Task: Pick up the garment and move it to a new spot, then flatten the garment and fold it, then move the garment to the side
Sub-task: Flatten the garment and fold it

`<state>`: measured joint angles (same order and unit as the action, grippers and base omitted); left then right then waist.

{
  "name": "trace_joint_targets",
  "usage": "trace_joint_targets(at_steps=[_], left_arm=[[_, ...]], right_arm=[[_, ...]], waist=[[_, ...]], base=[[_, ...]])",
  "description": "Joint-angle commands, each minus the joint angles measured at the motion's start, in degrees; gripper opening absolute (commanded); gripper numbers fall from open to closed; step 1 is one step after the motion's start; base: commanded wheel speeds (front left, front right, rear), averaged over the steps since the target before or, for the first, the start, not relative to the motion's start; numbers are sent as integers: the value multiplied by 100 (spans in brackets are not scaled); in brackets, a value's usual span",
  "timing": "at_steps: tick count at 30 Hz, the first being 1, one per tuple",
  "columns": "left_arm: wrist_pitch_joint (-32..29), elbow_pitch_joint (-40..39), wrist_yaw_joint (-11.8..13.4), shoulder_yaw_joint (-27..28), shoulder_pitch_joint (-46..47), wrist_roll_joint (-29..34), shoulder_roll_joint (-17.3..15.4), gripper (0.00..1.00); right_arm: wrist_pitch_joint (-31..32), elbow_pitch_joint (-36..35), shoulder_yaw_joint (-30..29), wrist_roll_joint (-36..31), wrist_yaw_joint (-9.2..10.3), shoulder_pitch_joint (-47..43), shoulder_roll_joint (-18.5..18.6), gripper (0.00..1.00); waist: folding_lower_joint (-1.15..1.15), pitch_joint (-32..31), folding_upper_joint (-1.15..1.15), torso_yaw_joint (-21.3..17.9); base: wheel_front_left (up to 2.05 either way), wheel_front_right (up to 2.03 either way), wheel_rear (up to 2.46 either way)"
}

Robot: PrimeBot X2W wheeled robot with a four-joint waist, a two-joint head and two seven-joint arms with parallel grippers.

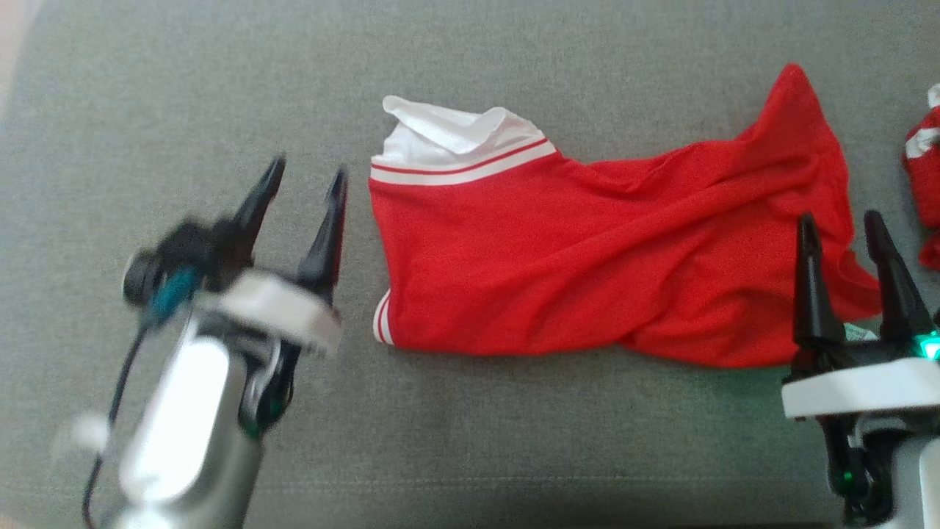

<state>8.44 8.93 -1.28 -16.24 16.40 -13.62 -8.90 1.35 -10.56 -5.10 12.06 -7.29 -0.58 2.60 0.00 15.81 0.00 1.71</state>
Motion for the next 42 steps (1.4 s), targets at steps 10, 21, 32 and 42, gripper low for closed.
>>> trace_joint_targets(at_steps=[10, 21, 32, 42], left_arm=[[-1259, 1874, -511, -124, 2465, -570, 88, 100], [-1424, 3624, -615, -450, 3581, -1037, 102, 100], [-721, 4180, -620, -991, 4065, -1200, -11, 0], [-284, 4210, -620, -1258, 3986, -1226, 100, 0]], right_arm=[[-25, -185, 403, 77, -20, 522, 28, 100], [-113, -69, 452, 167, -20, 616, 28, 100], [11, 131, 357, 96, -20, 771, 28, 100], [660, 1205, 95, 268, -20, 2083, 717, 100]], waist=[[0, 662, 0, -346], [0, 882, 0, -557], [0, 891, 0, -598], [0, 970, 0, -381]], base=[[0, 0, 0], [0, 0, 0], [0, 0, 0], [0, 0, 0]])
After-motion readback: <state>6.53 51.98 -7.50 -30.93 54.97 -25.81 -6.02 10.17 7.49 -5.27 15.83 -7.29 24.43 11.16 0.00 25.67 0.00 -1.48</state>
